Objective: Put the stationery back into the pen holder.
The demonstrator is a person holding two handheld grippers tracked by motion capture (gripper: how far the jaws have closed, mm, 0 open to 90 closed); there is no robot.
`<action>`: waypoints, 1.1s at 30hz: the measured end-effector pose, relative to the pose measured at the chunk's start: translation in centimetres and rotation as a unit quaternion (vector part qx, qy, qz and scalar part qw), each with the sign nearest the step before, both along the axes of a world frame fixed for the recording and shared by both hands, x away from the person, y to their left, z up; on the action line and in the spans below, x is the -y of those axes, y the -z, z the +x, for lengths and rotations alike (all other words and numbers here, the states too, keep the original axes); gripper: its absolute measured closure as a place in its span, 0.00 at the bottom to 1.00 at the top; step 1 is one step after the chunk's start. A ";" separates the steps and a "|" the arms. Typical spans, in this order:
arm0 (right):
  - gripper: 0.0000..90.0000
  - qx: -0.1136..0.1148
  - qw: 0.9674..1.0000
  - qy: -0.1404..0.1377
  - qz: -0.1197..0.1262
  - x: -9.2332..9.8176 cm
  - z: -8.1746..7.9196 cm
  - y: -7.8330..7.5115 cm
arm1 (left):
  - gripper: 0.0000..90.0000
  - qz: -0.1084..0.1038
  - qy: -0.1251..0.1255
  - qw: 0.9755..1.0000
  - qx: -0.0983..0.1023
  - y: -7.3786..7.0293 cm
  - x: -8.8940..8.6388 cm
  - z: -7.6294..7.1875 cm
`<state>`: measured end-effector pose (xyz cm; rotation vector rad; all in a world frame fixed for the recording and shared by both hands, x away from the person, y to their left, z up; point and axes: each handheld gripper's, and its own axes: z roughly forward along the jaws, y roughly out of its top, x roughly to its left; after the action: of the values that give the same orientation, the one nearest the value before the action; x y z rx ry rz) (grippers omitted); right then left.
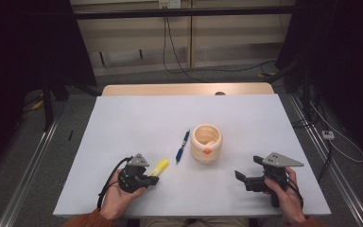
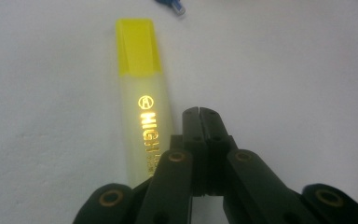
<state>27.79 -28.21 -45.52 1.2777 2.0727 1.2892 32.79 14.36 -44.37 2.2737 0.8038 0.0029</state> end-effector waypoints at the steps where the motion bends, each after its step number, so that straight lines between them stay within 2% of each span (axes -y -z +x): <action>1: 0.06 0.000 1.000 0.000 0.000 0.0 0.0 0.0 | 1.00 -0.007 0.001 1.000 0.004 -0.1 -0.1 0.0; 8: 0.06 0.002 1.000 0.002 0.001 0.0 -0.1 0.0 | 0.98 -0.048 -0.008 0.998 0.035 -0.9 -0.6 -0.2; 11: 0.06 0.002 1.000 0.002 0.000 0.0 0.0 -0.1 | 0.89 -0.060 -0.021 0.997 0.046 -1.1 -0.9 -0.3; 12: 0.06 0.002 1.000 0.002 0.000 0.0 0.0 -0.1 | 0.85 -0.057 -0.026 0.997 0.052 -1.1 -1.0 -0.2; 17: 0.06 0.003 1.000 0.001 0.000 0.0 -0.1 -0.1 | 0.59 -0.067 -0.045 0.994 0.072 -1.5 -1.5 -0.1; 19: 0.06 0.004 1.000 0.002 0.000 0.0 -0.1 -0.1 | 0.45 -0.071 -0.052 0.993 0.073 -1.5 -1.6 0.0; 22: 0.06 0.003 1.000 0.001 0.000 0.0 -0.1 -0.1 | 0.29 -0.076 -0.072 0.991 0.083 -1.2 -1.9 0.2; 24: 0.06 0.003 1.000 0.000 -0.001 0.0 -0.1 -0.1 | 0.20 -0.076 -0.076 0.991 0.075 -1.0 -2.1 0.5; 27: 0.06 0.003 1.000 0.001 -0.001 0.0 -0.1 -0.1 | 0.11 -0.072 -0.074 0.993 0.058 -0.8 -2.0 0.7; 29: 0.06 0.002 1.000 0.002 -0.001 0.0 -0.1 -0.1 | 0.06 -0.066 -0.062 0.994 0.065 -0.8 -1.9 0.7; 33: 0.06 0.001 1.000 0.005 0.002 0.2 0.0 0.0 | 0.06 -0.055 -0.069 0.992 0.086 -1.1 -1.7 0.7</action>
<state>27.81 -28.38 -45.52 1.2864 2.0601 1.2892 33.45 16.06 -43.27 2.0786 0.8462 0.2097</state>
